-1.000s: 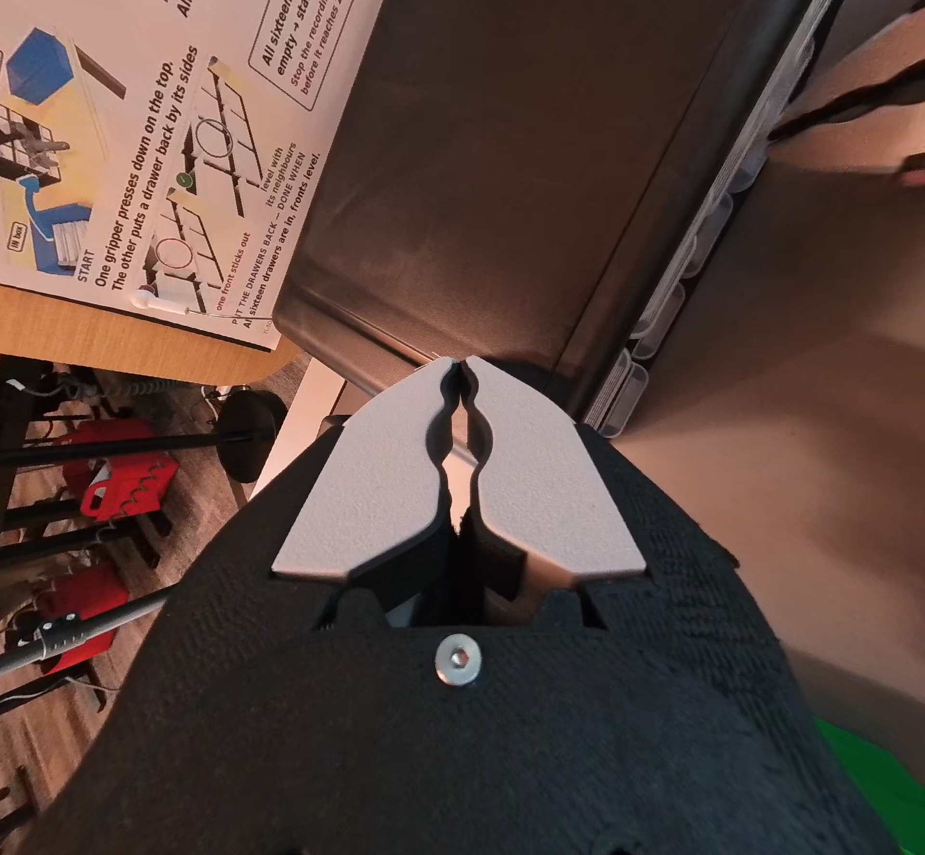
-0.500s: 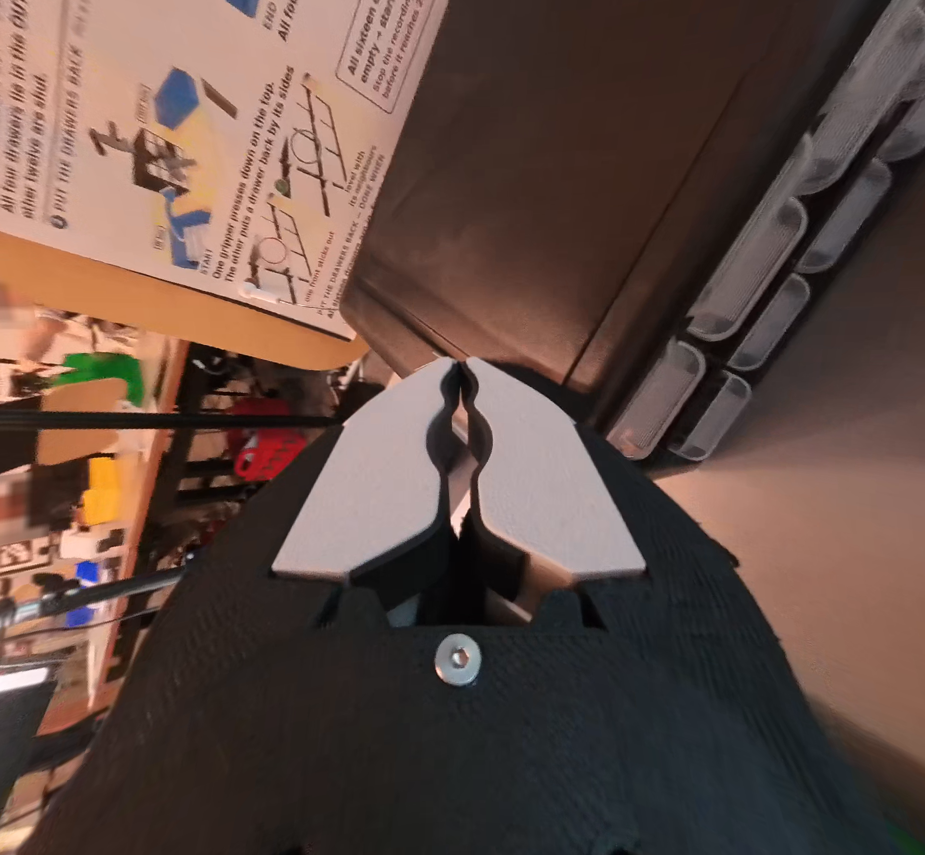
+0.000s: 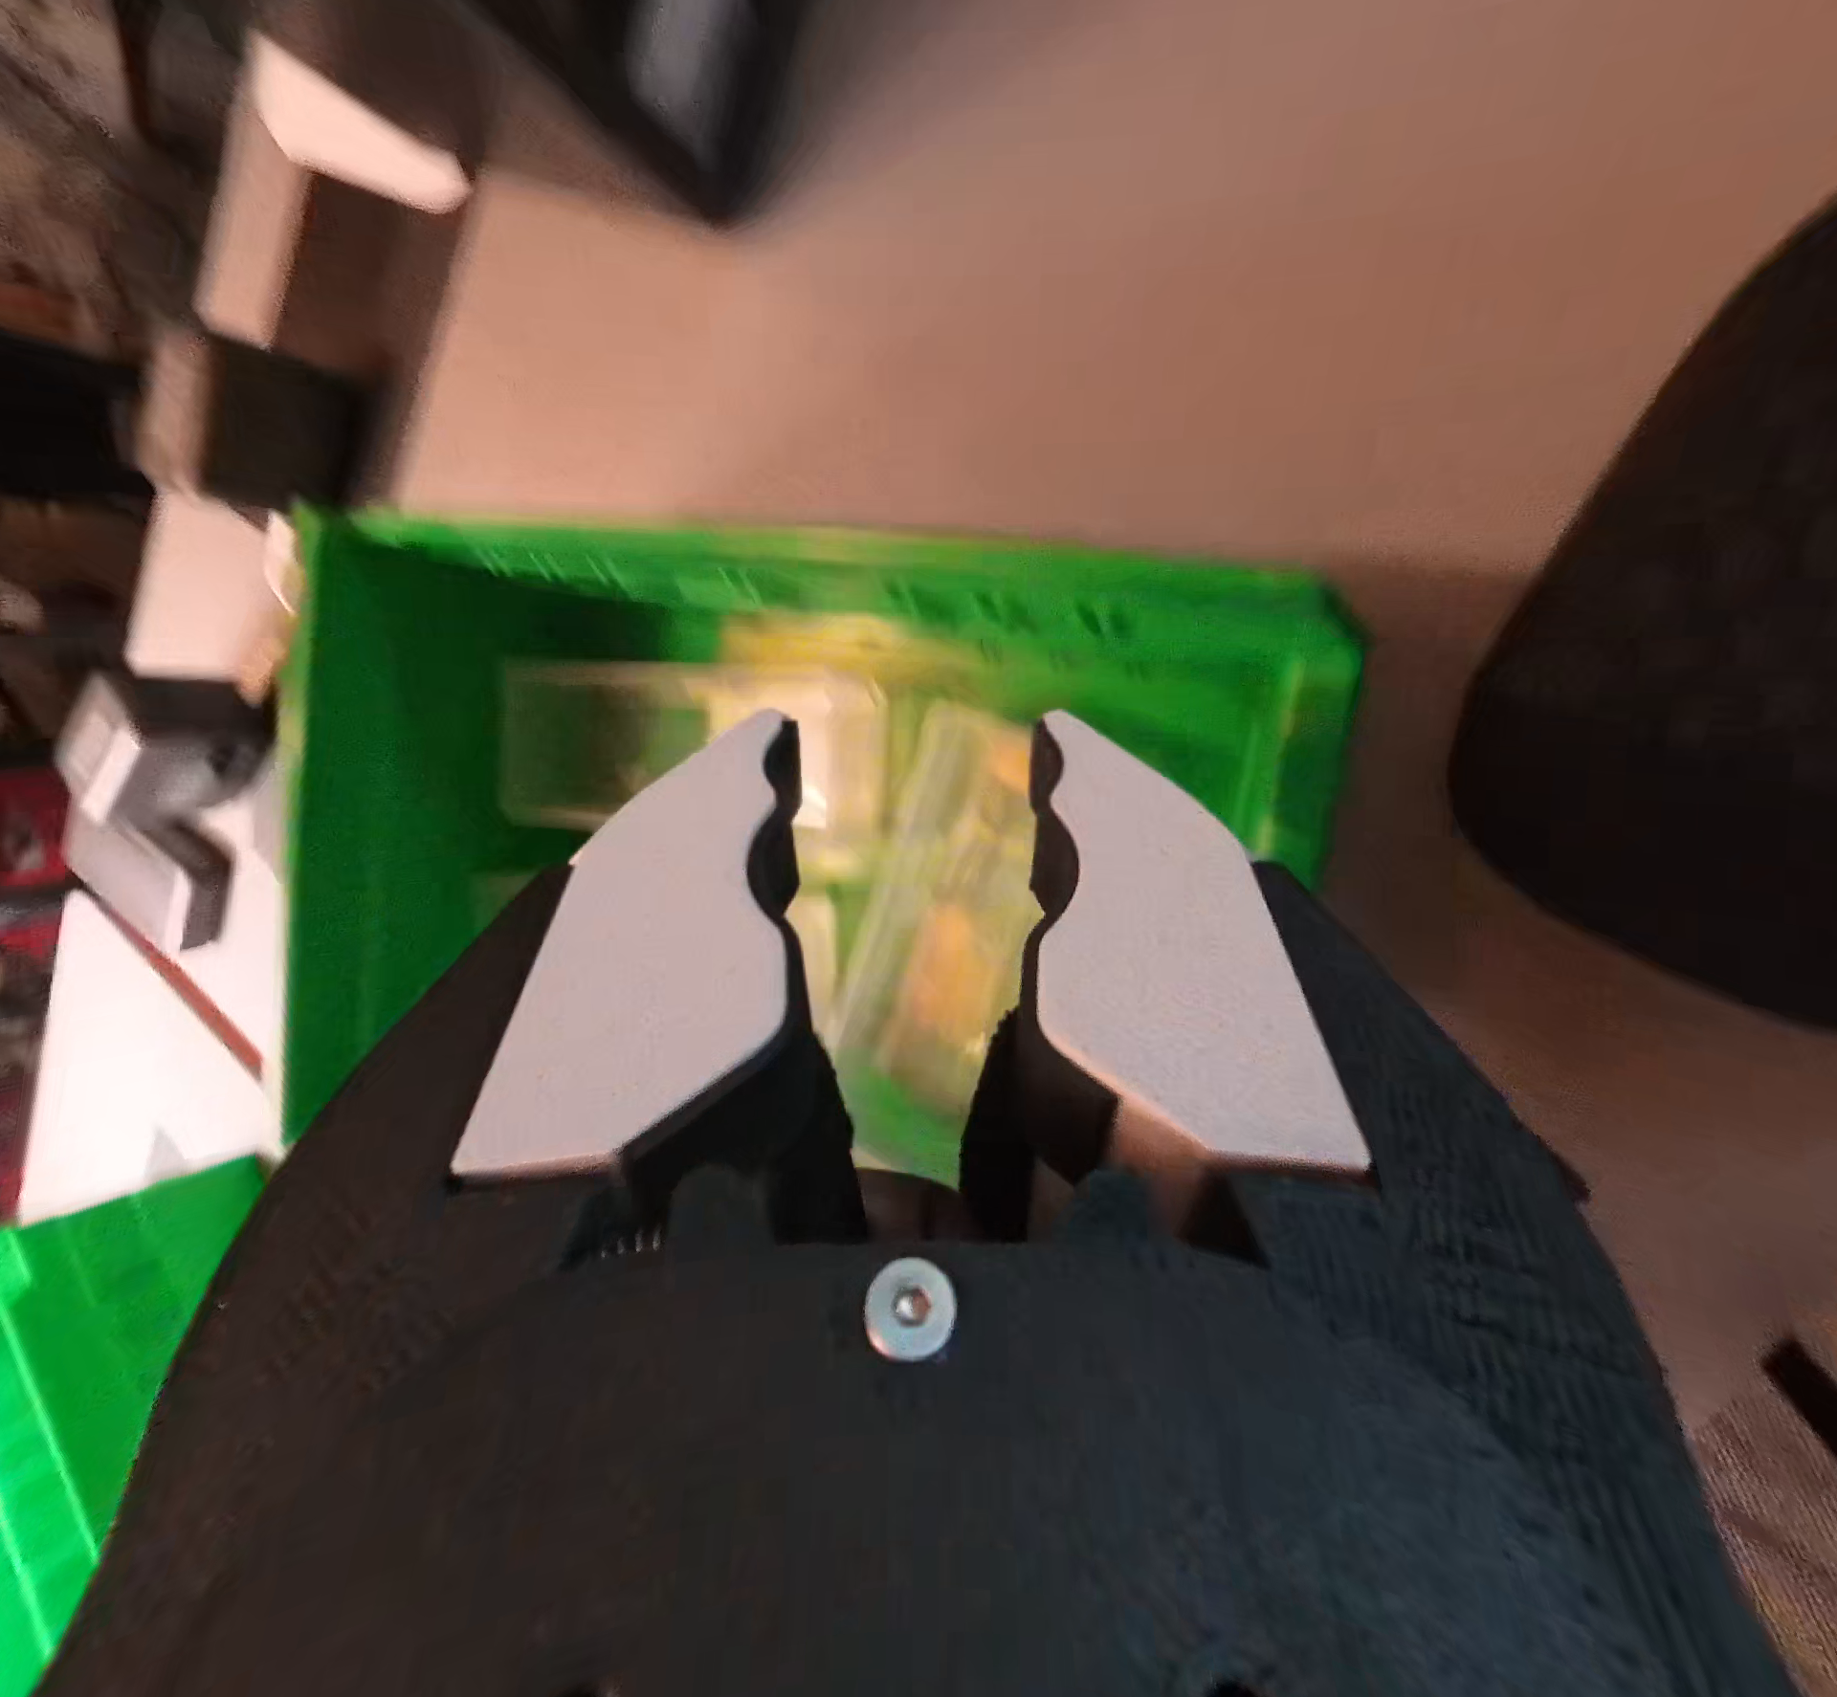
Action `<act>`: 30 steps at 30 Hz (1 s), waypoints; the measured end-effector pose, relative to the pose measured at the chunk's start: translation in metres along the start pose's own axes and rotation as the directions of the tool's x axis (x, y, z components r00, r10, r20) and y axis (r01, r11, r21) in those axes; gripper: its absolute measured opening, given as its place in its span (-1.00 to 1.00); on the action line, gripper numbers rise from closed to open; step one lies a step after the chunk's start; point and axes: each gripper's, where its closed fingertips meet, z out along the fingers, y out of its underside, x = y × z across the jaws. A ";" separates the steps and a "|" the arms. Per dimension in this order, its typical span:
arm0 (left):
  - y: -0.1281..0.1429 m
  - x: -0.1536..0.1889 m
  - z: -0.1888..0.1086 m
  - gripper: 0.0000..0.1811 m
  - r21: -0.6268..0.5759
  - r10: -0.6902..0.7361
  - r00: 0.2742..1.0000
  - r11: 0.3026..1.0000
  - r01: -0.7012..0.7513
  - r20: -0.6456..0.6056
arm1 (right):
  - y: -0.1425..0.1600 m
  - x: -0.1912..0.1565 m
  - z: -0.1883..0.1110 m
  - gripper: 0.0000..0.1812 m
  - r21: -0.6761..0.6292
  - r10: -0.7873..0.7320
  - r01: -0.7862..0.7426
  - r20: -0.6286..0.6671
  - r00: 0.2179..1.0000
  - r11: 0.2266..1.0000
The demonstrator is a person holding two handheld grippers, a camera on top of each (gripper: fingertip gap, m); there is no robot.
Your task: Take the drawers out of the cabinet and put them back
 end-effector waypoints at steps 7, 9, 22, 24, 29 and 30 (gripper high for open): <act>0.084 0.030 0.022 -0.65 -0.218 -0.051 0.999 0.975 0.054 0.017 | 0.007 -0.004 0.005 -0.21 -0.031 0.010 -0.010 0.022 1.000 0.999; 0.093 0.026 0.026 -0.71 -0.265 -0.038 0.999 0.963 0.046 0.033 | 0.007 -0.004 0.005 -0.21 -0.031 -0.006 0.006 0.018 1.000 1.000; 0.054 -0.002 -0.020 -0.98 -0.183 0.016 0.964 0.983 0.034 0.265 | 0.009 -0.010 0.006 -0.22 -0.041 -0.056 0.058 0.043 0.998 0.998; 0.015 -0.014 -0.040 -0.98 0.006 -0.034 0.911 0.999 0.035 0.410 | 0.008 -0.016 0.005 -0.22 -0.031 -0.072 0.074 0.071 0.995 0.997; -0.130 0.029 -0.082 -0.99 0.776 -0.313 0.939 0.624 0.090 0.143 | -0.003 -0.041 0.001 -0.23 0.049 -0.116 0.108 0.189 0.975 0.993; -0.152 0.044 -0.089 -0.99 0.859 -0.306 0.952 0.486 0.157 -0.001 | -0.006 -0.048 -0.001 -0.23 0.075 -0.127 0.112 0.224 0.966 0.991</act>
